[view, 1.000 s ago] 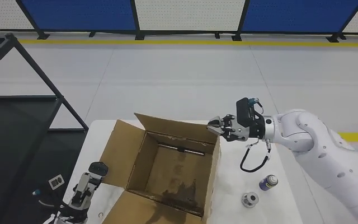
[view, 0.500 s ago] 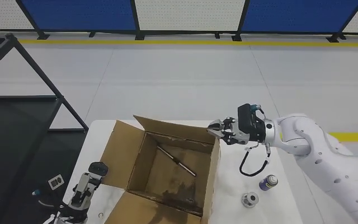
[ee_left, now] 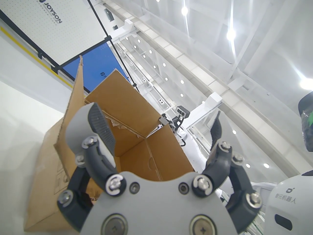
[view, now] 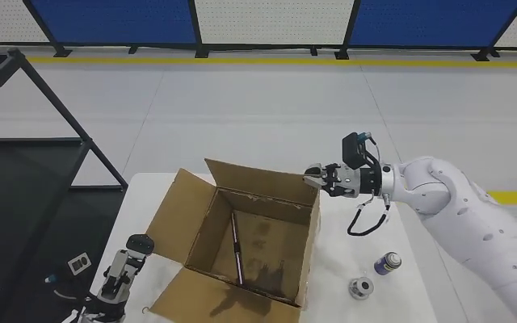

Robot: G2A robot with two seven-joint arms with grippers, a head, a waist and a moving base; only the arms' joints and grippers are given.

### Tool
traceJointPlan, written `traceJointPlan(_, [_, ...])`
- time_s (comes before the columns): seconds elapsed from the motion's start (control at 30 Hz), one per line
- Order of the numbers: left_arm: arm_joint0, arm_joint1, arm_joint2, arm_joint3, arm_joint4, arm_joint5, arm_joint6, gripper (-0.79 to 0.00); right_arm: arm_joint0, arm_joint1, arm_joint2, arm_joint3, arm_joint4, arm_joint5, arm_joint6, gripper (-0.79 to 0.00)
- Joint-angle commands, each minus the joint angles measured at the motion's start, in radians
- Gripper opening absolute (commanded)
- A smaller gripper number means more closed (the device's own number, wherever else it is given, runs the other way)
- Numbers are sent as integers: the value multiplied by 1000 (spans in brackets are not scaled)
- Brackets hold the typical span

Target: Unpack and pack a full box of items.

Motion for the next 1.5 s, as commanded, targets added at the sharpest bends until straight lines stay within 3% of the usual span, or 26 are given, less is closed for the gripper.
traceJointPlan(0.0, [-2, 0, 1, 2, 0, 0, -1, 0, 3, -4, -2, 11, 11, 0, 9, -489])
traceJointPlan(0.07, [-4, 0, 3, 4, -2, 0, -1, 0, 7, -9, -4, 24, 24, 0, 17, -354])
traceJointPlan(0.13, [-6, 0, 4, 6, -1, 2, -4, 0, 10, -13, -5, 34, 32, 0, 24, -151])
traceJointPlan(0.6, [-18, 1, 2, 16, -8, 10, -8, 0, 25, -40, -8, 83, 68, 0, 51, -62])
traceJointPlan(0.67, [-24, 1, 1, 23, -7, 14, -8, 0, 28, -42, -5, 84, 66, 0, 53, 0])
traceJointPlan(0.87, [-39, 3, -8, 48, 29, 27, -18, 0, 24, -40, 12, 82, 54, 0, 44, 0])
traceJointPlan(1.23, [-65, 25, -15, 78, 181, 139, -200, 0, 2, -26, 51, 67, 24, 0, 22, 0])
traceJointPlan(1.4, [-106, 29, 7, 73, 221, 177, -221, 0, -20, -12, 76, 51, 5, 0, 7, 0])
traceJointPlan(1.47, [-130, 30, 24, 76, 239, 200, -232, -80, -31, -5, 87, 42, -4, 0, 1, 0])
